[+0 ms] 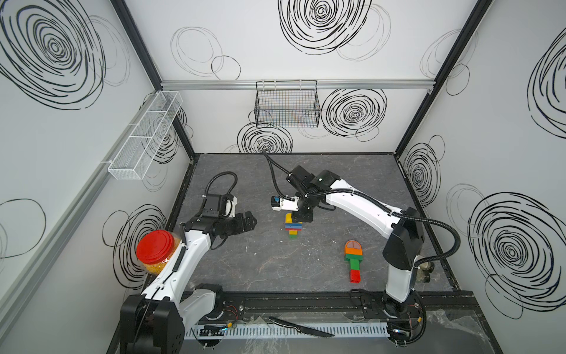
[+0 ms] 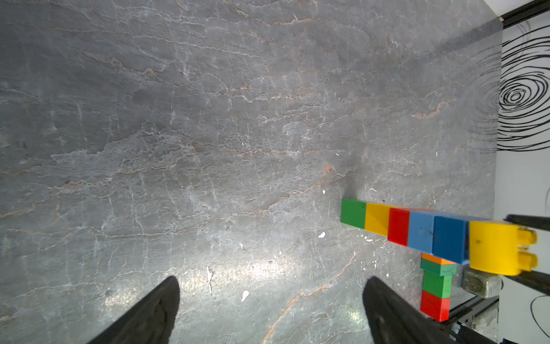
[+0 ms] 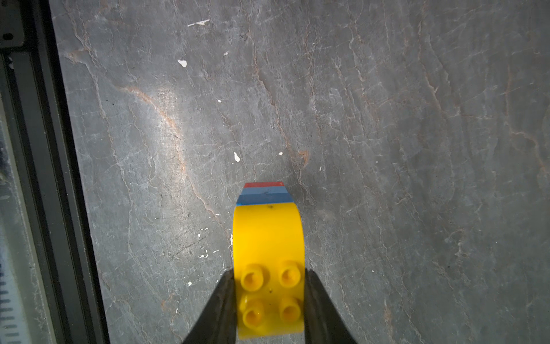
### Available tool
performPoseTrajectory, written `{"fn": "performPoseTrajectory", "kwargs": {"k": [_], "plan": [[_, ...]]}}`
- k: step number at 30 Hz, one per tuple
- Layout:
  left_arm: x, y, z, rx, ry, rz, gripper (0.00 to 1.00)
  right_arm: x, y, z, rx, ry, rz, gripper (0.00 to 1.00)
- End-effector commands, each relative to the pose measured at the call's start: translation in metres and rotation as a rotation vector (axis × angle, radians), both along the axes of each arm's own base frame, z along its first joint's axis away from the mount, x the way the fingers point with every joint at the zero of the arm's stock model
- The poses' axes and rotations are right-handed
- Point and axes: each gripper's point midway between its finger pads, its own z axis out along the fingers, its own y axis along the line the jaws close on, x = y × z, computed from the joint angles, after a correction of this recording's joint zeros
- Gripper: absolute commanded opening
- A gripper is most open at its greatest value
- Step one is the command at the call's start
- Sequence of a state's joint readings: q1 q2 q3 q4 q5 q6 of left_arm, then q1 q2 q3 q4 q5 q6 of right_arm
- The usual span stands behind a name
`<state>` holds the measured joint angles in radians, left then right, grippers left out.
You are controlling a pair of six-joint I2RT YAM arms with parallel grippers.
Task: Assemble an ice cream with lego
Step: Assemble the lego brick with the lego brick.
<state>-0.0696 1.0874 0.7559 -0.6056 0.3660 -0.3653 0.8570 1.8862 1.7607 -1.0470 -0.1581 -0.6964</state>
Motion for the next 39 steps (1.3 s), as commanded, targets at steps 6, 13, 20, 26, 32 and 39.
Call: {"fn": "performPoseTrajectory", "kwargs": {"k": [6, 13, 20, 26, 32, 39], "plan": [[0.004, 0.002, 0.012, 0.008, -0.037, -0.007, 0.99, -0.023, -0.026, -0.042, -0.179, 0.055, 0.031, 0.0], [0.004, 0.002, 0.014, 0.008, -0.04, -0.009, 0.99, -0.032, -0.032, -0.063, -0.251, 0.108, 0.022, 0.0], [0.003, 0.002, 0.014, 0.006, -0.038, -0.012, 0.99, -0.037, -0.036, -0.076, -0.271, 0.186, 0.001, 0.0], [0.003, 0.002, 0.014, 0.004, -0.034, -0.01, 0.99, -0.038, -0.036, -0.075, -0.262, 0.197, -0.006, 0.0], [0.0, 0.001, 0.017, 0.007, -0.036, -0.013, 0.99, -0.035, -0.035, -0.071, -0.25, 0.195, -0.009, 0.0], [0.0, 0.001, 0.014, 0.008, -0.028, -0.014, 0.99, -0.033, -0.035, -0.069, -0.242, 0.201, -0.018, 0.0]]}}
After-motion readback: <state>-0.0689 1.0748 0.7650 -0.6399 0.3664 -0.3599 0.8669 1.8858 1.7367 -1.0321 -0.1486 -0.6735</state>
